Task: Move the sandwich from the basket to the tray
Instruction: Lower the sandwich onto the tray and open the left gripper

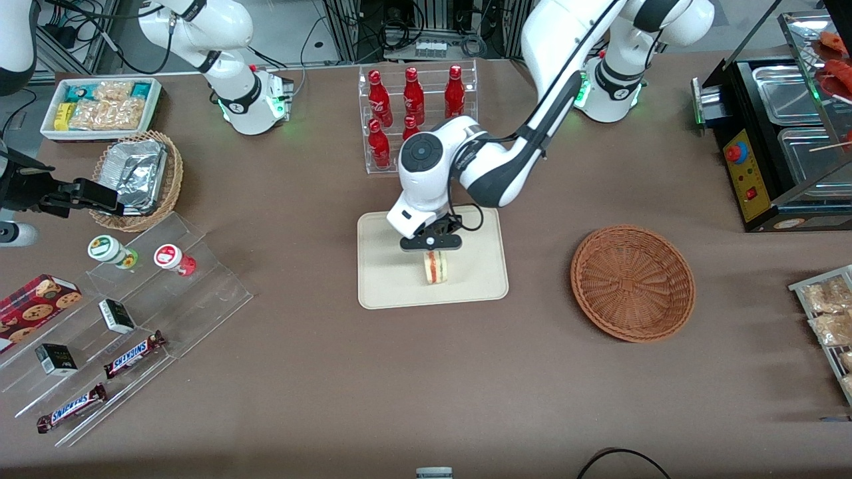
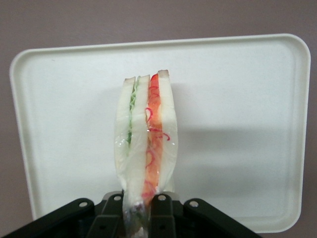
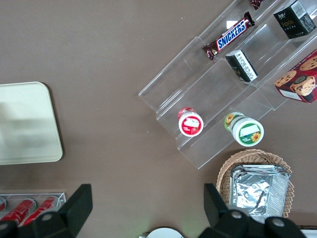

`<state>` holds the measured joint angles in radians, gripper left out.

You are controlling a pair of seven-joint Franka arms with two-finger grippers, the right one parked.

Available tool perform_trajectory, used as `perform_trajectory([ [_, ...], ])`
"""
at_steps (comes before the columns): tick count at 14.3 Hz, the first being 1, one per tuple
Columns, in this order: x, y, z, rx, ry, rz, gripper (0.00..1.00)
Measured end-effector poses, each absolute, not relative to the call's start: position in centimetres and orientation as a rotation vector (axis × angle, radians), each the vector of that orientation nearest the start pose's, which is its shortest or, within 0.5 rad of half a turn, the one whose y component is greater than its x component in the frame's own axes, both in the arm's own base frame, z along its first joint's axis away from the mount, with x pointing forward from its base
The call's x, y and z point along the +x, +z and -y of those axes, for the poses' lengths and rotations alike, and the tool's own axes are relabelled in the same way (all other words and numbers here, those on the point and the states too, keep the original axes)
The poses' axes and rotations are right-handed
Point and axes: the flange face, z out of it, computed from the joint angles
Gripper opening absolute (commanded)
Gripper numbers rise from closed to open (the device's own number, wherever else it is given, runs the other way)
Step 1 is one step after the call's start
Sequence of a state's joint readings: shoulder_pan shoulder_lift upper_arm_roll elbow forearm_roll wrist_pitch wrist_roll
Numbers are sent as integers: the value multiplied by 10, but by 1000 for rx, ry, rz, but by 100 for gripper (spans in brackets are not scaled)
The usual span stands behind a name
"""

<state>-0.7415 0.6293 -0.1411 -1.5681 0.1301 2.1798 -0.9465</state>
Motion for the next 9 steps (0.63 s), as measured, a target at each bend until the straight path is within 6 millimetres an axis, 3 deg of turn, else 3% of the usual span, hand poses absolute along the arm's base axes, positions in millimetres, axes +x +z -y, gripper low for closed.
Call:
perform_trajectory([
  [4, 444, 249, 542, -3119, -22, 28, 0],
  [5, 443, 245, 542, -3110, -31, 24, 4],
  [6, 442, 241, 543, -3101, -38, 23, 47],
  [7, 442, 238, 543, -3096, -40, 24, 98],
  [9, 442, 237, 543, -3094, -40, 23, 100],
])
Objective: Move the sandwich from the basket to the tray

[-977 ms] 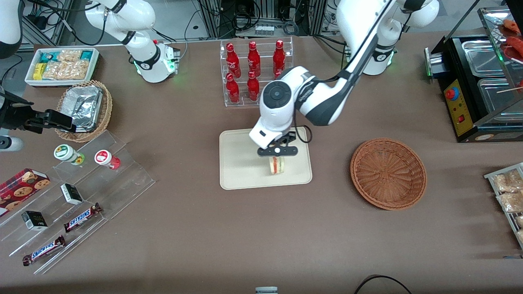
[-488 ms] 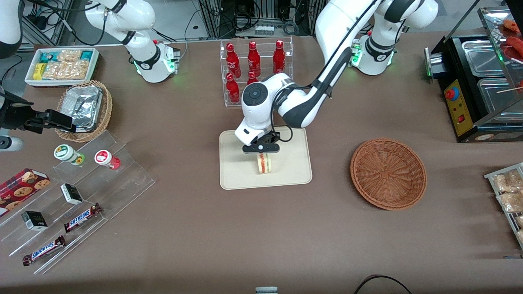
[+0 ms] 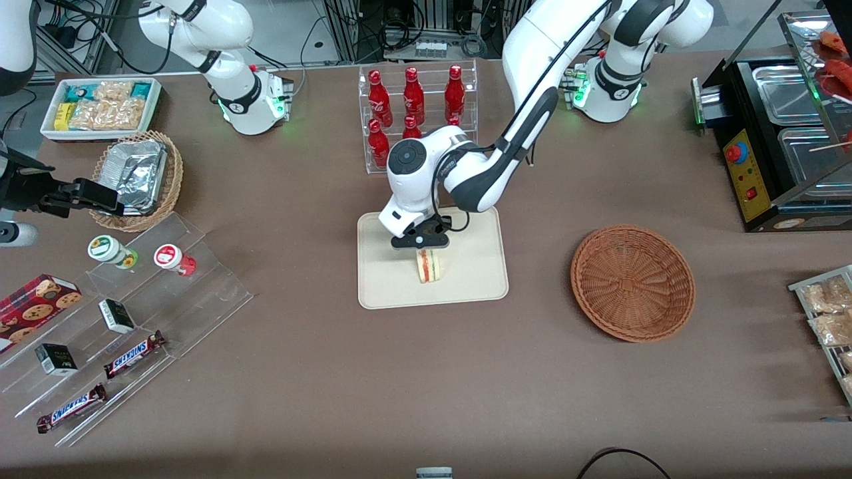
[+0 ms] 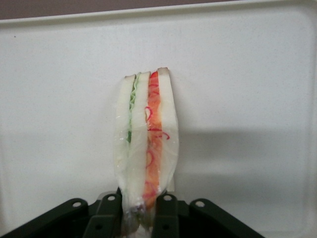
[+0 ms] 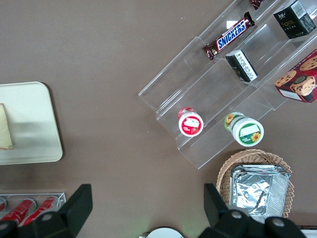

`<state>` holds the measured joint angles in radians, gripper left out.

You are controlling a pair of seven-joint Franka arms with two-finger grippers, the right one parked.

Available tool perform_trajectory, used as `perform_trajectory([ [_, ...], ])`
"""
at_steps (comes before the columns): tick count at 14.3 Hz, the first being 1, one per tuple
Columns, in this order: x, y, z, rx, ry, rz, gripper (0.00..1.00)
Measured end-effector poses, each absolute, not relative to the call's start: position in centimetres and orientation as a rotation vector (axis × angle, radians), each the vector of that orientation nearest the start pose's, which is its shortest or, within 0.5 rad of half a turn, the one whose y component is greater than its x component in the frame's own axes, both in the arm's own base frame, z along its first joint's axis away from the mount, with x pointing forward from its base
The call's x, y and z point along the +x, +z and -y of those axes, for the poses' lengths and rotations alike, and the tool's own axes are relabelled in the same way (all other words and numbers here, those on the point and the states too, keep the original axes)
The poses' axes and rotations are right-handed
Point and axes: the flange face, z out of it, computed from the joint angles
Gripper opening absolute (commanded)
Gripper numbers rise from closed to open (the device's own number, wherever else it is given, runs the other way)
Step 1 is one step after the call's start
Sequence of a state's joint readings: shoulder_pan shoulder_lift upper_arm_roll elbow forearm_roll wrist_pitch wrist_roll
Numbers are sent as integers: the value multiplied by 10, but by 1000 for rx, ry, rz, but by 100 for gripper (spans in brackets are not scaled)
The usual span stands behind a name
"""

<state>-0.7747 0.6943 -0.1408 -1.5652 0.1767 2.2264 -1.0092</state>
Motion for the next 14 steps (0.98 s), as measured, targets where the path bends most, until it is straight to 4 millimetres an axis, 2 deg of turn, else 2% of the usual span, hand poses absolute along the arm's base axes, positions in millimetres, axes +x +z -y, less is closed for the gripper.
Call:
perform_trajectory([
  [4, 448, 249, 546, -3112, -69, 40, 100],
  [6, 462, 280, 543, -3135, -123, 76, 100],
  [8, 474, 326, 533, -3123, -144, 121, 100],
  [11, 504, 397, 497, -3113, -125, 274, 100],
  [12, 517, 419, 479, -3124, -116, 344, 100],
  [14, 544, 456, 426, -3109, -92, 435, 100],
])
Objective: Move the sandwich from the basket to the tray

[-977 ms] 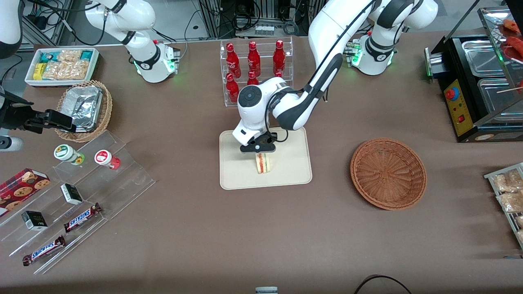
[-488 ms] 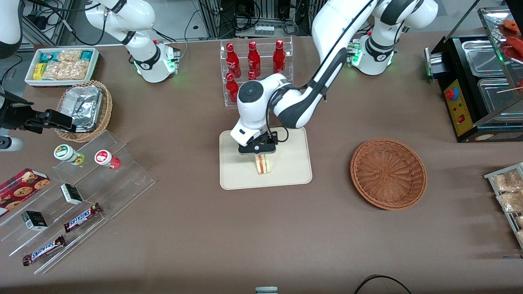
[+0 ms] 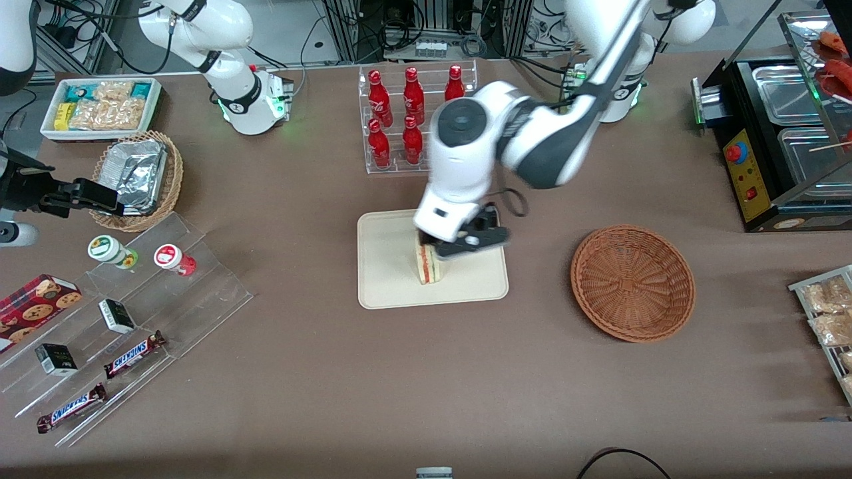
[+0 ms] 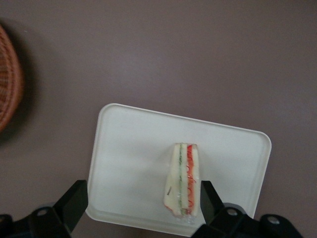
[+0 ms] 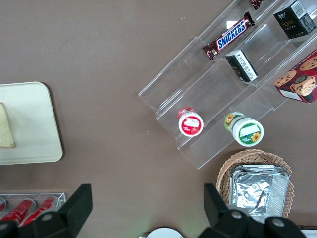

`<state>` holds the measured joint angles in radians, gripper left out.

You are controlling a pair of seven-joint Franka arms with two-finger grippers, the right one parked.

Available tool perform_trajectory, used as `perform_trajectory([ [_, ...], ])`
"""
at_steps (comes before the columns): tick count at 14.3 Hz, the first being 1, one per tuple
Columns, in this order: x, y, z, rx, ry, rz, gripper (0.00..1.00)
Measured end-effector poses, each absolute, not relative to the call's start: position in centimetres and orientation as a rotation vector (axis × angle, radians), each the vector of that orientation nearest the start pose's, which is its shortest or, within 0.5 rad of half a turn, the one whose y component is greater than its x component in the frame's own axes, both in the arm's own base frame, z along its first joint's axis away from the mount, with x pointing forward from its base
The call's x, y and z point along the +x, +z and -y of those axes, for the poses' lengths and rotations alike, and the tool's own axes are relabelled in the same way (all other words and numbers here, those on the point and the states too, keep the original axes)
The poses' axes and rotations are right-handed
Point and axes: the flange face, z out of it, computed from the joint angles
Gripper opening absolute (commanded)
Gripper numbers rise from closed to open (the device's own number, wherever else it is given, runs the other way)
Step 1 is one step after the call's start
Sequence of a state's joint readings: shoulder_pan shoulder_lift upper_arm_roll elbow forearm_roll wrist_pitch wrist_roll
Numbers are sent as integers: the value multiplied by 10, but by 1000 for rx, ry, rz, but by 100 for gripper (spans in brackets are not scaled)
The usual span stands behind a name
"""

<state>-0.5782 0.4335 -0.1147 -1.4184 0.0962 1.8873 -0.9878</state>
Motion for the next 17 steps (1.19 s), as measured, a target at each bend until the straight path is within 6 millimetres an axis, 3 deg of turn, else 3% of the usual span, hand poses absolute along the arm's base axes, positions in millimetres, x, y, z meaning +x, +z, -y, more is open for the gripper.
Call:
perform_trajectory([
  [3, 570, 498, 344, -3074, -27, 402, 100],
  [6, 580, 528, 274, -3065, -6, 328, 100],
  [13, 556, 579, 120, -3107, 50, 90, 100],
  [17, 552, 582, 62, -3132, 94, 8, 100],
])
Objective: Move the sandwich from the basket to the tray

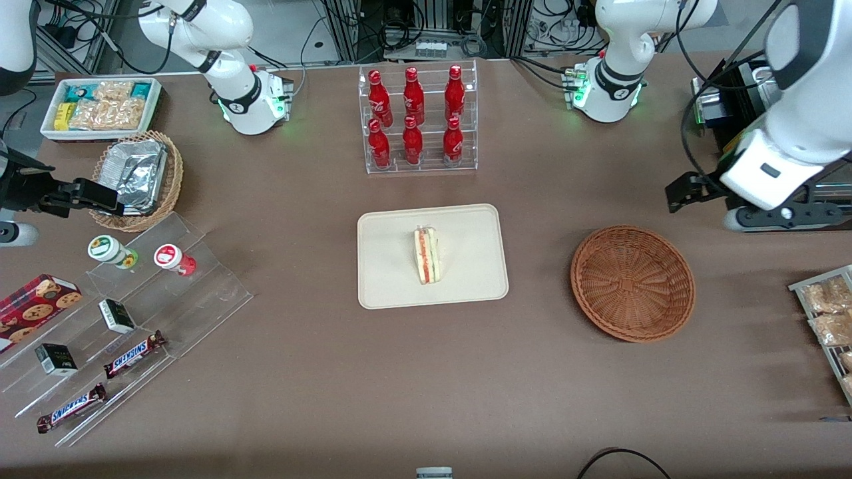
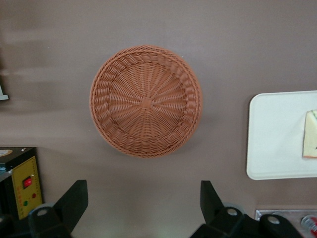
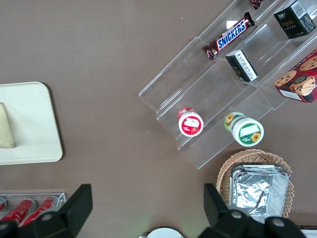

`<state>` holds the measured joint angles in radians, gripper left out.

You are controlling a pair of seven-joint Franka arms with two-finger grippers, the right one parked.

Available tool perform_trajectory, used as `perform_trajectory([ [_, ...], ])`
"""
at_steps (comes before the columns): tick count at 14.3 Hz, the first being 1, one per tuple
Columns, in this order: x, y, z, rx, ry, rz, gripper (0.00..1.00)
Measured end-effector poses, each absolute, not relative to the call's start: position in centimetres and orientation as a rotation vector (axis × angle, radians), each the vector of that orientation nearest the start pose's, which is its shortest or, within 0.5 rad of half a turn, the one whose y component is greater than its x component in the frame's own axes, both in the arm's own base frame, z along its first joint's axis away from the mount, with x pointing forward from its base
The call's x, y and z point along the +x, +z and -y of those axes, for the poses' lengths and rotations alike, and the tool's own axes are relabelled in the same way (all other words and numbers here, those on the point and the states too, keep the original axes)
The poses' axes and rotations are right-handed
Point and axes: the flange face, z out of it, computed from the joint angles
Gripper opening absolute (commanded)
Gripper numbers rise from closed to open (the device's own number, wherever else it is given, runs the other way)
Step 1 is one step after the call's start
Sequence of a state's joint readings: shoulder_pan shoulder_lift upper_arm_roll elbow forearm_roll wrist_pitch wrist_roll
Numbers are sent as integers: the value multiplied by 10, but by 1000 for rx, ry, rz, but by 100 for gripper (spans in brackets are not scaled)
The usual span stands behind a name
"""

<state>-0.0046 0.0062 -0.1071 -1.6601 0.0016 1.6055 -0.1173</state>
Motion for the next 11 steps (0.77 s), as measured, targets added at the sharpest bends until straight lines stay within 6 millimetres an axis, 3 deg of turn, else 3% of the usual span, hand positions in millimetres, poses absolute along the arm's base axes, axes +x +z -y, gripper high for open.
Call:
perform_trajectory([
  [4, 549, 583, 39, -3134, 101, 37, 100],
  [11, 545, 589, 37, -3138, 68, 39, 100],
])
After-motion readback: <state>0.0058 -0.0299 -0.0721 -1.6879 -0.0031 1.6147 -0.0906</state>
